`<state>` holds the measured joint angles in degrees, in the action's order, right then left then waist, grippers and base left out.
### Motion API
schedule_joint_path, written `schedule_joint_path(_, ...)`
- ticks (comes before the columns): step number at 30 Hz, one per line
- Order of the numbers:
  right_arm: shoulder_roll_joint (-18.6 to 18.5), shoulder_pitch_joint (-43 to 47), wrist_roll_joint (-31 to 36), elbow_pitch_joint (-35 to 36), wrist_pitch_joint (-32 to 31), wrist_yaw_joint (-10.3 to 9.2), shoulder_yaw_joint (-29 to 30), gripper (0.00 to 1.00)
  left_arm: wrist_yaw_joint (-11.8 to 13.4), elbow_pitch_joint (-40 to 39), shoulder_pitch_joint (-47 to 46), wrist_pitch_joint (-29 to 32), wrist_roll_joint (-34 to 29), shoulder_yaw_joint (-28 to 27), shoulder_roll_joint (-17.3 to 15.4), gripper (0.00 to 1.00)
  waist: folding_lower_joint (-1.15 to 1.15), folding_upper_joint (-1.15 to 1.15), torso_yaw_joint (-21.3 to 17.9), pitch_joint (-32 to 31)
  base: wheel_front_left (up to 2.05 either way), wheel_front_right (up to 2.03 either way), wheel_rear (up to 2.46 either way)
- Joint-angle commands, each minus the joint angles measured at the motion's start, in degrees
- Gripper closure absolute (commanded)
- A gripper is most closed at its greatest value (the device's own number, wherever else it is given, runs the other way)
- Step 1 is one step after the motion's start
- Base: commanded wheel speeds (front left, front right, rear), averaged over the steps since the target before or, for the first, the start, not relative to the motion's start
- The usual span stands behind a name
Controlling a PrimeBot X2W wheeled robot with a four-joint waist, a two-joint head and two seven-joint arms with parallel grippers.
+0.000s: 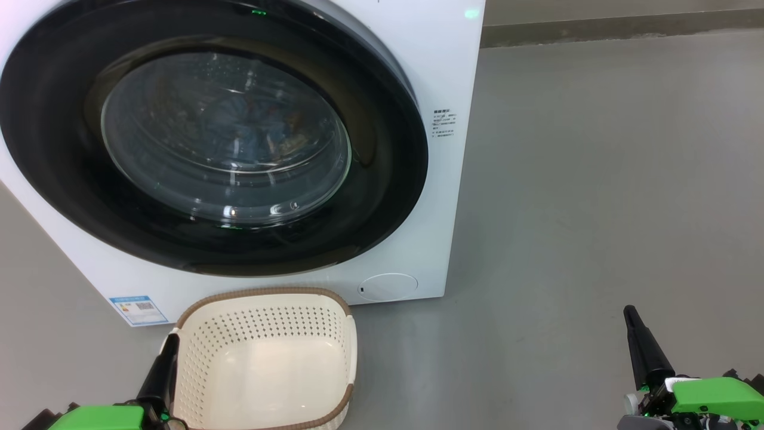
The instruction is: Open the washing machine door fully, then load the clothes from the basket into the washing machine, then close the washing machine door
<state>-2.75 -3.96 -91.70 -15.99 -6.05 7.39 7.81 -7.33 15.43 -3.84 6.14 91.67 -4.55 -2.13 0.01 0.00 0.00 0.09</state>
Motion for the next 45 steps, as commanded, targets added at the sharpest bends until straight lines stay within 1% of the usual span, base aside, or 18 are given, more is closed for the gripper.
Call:
schedule_joint_path(1, -0.13, -2.44, -0.4, 1.79, -0.5, 0.1, -1.2, 1.0, -0.15, -1.22, -2.57, 0.41, 0.43, -2.05, -0.75, 1.0, 0.0, 0.0, 0.0, 0.0, 0.0, 0.0, 0.0)
schedule_joint_path(45, -0.13, -2.44, -0.4, 1.78, -0.5, 0.1, -1.2, 1.0, -0.15, -1.22, -2.57, 0.39, 0.45, -2.03, -0.75, 1.0, 0.0, 0.0, 0.0, 0.0, 0.0, 0.0, 0.0)
